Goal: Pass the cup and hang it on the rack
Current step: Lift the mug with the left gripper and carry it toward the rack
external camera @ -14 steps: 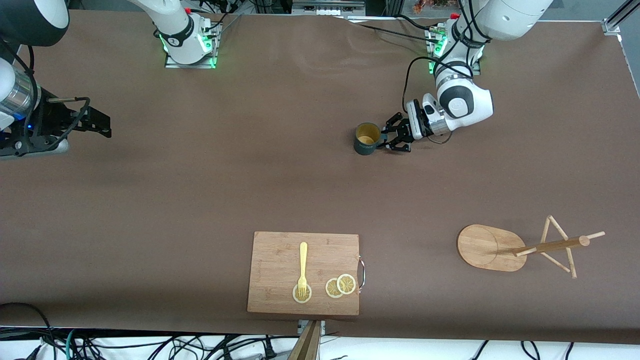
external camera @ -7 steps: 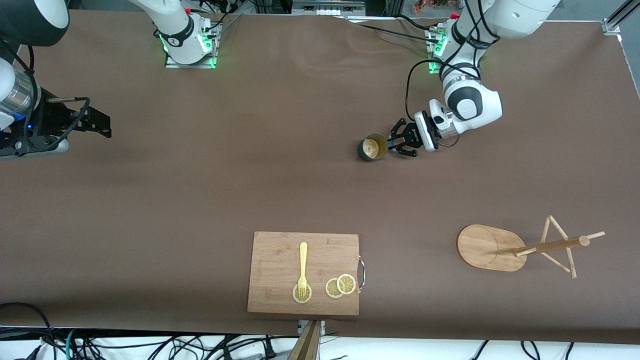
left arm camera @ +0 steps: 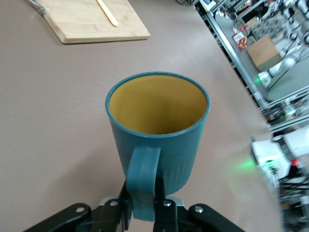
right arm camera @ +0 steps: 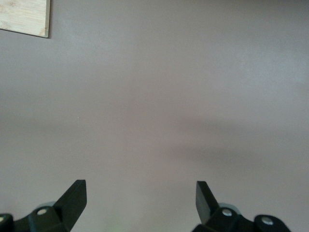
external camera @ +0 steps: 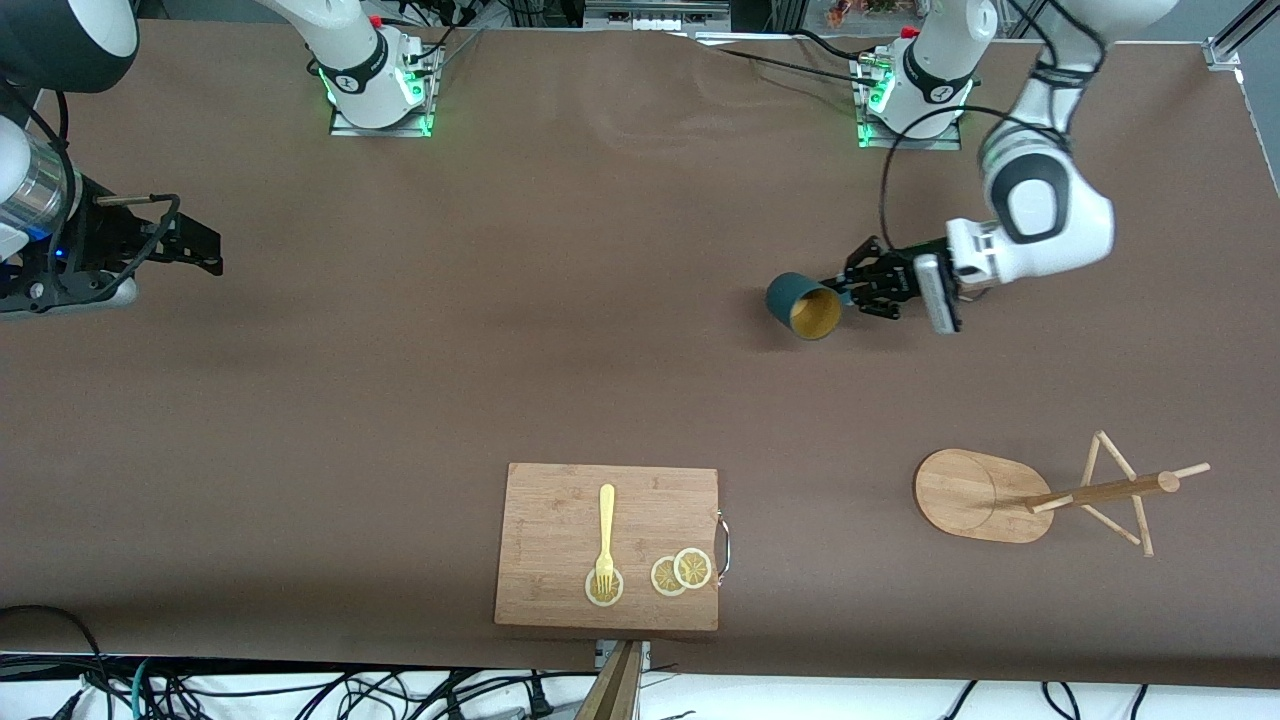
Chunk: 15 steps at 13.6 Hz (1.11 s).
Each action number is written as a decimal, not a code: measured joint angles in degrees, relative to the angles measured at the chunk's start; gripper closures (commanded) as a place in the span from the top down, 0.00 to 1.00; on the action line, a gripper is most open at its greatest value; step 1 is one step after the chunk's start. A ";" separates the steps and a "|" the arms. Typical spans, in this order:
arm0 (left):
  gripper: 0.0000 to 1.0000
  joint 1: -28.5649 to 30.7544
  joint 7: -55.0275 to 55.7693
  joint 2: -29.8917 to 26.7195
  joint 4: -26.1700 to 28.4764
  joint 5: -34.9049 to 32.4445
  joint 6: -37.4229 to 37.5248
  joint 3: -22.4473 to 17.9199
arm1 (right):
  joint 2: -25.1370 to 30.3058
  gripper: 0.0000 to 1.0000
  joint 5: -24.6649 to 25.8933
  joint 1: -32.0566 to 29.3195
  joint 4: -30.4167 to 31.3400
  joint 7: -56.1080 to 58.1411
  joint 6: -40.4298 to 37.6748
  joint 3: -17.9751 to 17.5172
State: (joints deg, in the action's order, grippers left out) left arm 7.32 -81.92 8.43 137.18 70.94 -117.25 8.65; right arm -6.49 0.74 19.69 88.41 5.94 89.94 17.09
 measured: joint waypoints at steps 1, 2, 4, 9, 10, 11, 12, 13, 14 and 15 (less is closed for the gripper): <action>0.00 0.15 5.54 -0.61 -2.02 -2.99 4.65 -3.01 | 0.00 1.00 0.00 0.00 0.00 0.00 0.00 0.00; 0.00 0.25 10.49 -0.93 -4.23 -5.26 8.73 -5.80 | 0.00 1.00 0.00 0.00 0.00 0.00 0.00 0.00; 0.00 0.70 19.39 -1.01 -8.79 -8.10 15.54 -10.87 | 0.00 1.00 0.00 0.00 0.00 0.00 0.00 0.00; 0.00 7.34 37.63 2.91 -16.81 -8.20 27.40 -16.77 | -0.01 1.00 0.00 -0.01 0.01 0.00 0.00 0.00; 0.00 9.12 40.59 4.30 -17.76 -6.46 28.75 -16.81 | -0.01 1.00 0.00 -0.01 0.01 0.00 0.00 0.00; 0.00 10.37 43.24 5.68 -18.28 -3.97 29.80 -16.83 | -0.01 1.00 0.00 -0.01 0.01 0.00 0.00 0.00; 0.00 11.21 45.91 7.09 -18.67 -1.19 30.68 -16.83 | -0.01 1.00 0.00 -0.01 0.01 0.00 0.00 0.00; 0.00 11.71 48.40 8.50 -19.35 1.26 31.57 -16.81 | -0.01 1.00 0.00 0.00 0.01 0.00 -0.01 0.00; 0.00 12.10 50.60 10.09 -20.66 3.05 32.55 -16.80 | -0.01 1.00 0.00 -0.01 0.01 0.00 -0.02 0.00; 0.00 12.46 52.37 11.70 -22.44 4.38 33.46 -16.81 | -0.01 1.00 0.00 -0.01 0.01 0.00 -0.02 0.00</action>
State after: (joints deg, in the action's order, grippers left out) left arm 19.78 -29.55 20.13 114.74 75.32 -83.79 -8.15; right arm -6.50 0.74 19.69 88.42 5.93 89.92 17.09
